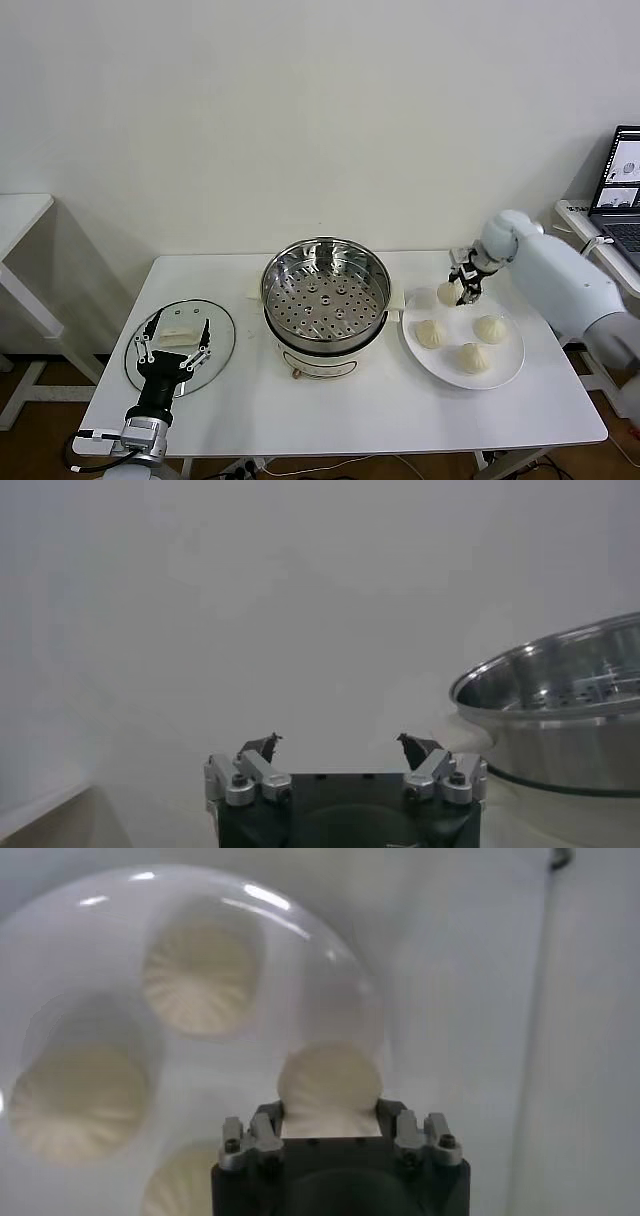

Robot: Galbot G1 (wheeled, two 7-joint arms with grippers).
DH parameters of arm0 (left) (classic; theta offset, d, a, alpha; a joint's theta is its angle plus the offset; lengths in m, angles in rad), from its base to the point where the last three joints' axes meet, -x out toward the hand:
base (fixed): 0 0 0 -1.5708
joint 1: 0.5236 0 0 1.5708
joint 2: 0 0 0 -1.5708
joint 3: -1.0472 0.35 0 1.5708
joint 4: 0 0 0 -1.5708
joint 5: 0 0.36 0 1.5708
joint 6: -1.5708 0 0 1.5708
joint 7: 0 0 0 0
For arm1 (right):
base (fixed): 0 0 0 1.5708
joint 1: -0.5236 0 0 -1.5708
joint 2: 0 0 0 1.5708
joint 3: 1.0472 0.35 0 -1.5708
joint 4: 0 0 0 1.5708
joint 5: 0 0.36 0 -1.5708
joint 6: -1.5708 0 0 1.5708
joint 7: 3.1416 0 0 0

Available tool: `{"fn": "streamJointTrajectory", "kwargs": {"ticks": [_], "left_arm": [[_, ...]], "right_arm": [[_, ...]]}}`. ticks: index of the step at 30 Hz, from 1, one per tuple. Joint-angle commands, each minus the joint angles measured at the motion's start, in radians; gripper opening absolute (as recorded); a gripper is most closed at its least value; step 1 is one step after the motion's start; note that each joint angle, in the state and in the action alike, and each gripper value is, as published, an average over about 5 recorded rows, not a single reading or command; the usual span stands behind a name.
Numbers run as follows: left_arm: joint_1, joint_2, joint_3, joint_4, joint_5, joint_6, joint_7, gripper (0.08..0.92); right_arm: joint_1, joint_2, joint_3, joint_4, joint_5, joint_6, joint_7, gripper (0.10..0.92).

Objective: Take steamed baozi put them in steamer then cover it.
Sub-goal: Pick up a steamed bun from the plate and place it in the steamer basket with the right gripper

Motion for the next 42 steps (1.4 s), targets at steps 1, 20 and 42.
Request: {"fn": "streamJointTrajectory", "kwargs": {"ticks": [1, 20, 42], "left_arm": [[0.002, 0.001, -0.001, -0.003, 0.0, 0.002, -0.001, 0.823], [0.0, 0.009, -0.01, -0.002, -0.003, 0.004, 0.001, 0.823], [0.0, 0.018, -0.043, 0.015, -0.007, -0.003, 0.003, 0.823]], "right_arm": [[0.228, -0.108, -0.19, 0.219, 0.16, 0.116, -0.043, 0.628], [0.565, 0.26, -0.469, 0.284, 0.147, 0.615, -0.023, 0.628], [0.206, 0.516, -0.259, -0.154, -0.27, 0.779, 0.139, 0.628]]}}
